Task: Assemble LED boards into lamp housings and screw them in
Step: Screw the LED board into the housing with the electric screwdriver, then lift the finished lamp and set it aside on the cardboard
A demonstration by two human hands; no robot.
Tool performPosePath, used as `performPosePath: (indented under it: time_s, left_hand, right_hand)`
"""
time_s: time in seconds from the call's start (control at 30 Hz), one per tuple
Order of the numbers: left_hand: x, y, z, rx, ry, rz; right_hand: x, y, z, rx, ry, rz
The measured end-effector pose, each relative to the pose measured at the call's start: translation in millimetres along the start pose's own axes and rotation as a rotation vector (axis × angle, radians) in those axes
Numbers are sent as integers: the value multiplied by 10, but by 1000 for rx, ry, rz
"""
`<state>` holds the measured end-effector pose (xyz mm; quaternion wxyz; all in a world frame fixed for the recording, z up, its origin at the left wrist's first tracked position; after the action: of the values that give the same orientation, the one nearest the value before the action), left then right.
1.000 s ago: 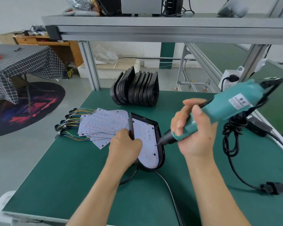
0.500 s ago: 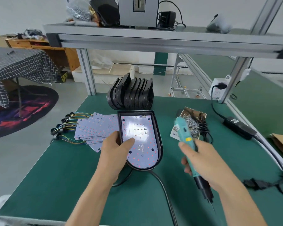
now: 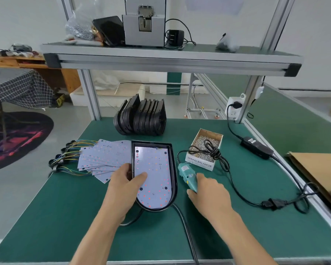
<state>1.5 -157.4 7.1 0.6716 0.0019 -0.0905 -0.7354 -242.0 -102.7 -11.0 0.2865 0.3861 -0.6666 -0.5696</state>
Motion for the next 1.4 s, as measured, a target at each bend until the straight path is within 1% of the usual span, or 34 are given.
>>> performPosePath:
  time_s: [0.1, 0.2, 0.27, 0.3, 0.33, 0.37, 0.4, 0.43, 0.47, 0.53, 0.57, 0.63, 0.67, 0.7, 0.77, 0.8, 0.87, 0.97, 1.03, 1.1, 1.2, 1.27, 1.33, 1.4]
  left_hand:
    - [-24, 2, -41, -32, 14, -8]
    - [-34, 18, -63, -121, 50, 11]
    - [-32, 44, -55, -169, 63, 19]
    - [-30, 62, -40, -190, 62, 21]
    - [-25, 78, -14, -210, 56, 24]
    - [-17, 95, 15, -231, 48, 28]
    - [-8, 108, 42, -260, 43, 32]
    - [4, 118, 63, -300, 46, 38]
    - [13, 125, 80, -352, 56, 44]
    - [33, 150, 124, -451, 75, 49]
    - [40, 170, 152, -490, 81, 51]
    - [50, 239, 201, -539, 87, 56]
    - [47, 282, 220, -545, 82, 48]
    - [40, 320, 244, -537, 73, 27]
    - [9, 361, 288, -486, 56, -52]
    - [-14, 357, 306, -457, 50, -97]
    - [-66, 322, 347, -408, 13, -166]
    - [-123, 225, 439, -374, -43, -234]
    - [-156, 159, 496, -396, -46, -260]
    - [-190, 90, 521, -474, -8, -261]
    - [-225, 5, 554, -583, 19, -216]
    - [-251, -32, 549, -664, 43, -180]
    - [-295, -83, 520, -723, 65, -183]
    - [-332, -113, 479, -705, 63, -172]
  right_hand:
    - [-21, 13, 2, -48, 12, 51]
    - [-108, -14, 38, -89, -20, 46]
    - [-204, 10, 39, -160, -31, 104]
    - [-266, 46, 5, -121, 1, 162]
    - [-333, 72, -50, -17, 72, 216]
    - [-396, 68, -121, 114, 172, 232]
    - [-452, 22, -199, 238, 257, 171]
    - [-507, -70, -304, 283, 313, 58]
    - [-555, -183, -411, 207, 347, -20]
    - [-584, -334, -559, -17, 375, -8]
    - [-567, -364, -595, -64, 358, -12]
    - [-501, -340, -624, -21, 335, -56]
    - [-462, -307, -606, 87, 306, -109]
    - [-408, -256, -560, 259, 249, -196]
    - [-345, -75, -503, 697, 181, -368]
    - [-311, 87, -502, 837, 201, -376]
    - [-253, 428, -544, 936, 317, -362]
    - [-219, 777, -668, 951, 482, -481]
    - [-173, 913, -700, 1011, 506, -547]
    - [-127, 991, -720, 1187, 473, -605]
    - [-71, 1000, -747, 1504, 356, -651]
    - [-39, 956, -736, 1641, 257, -626]
    - [-10, 910, -719, 1743, 163, -586]
    - [0, 907, -720, 1886, 89, -556]
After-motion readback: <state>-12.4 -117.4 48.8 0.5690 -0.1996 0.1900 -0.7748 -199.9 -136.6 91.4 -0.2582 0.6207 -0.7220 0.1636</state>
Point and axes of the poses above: each hand's wrist, its own x-axis towards the middle knuckle, its own y-axis out of the back of the hand, z = x × y, the point moved 7 cm from there along x, towards the middle knuckle, and after that the axes turned 11 degrees about -y, right-handed, at the moved point
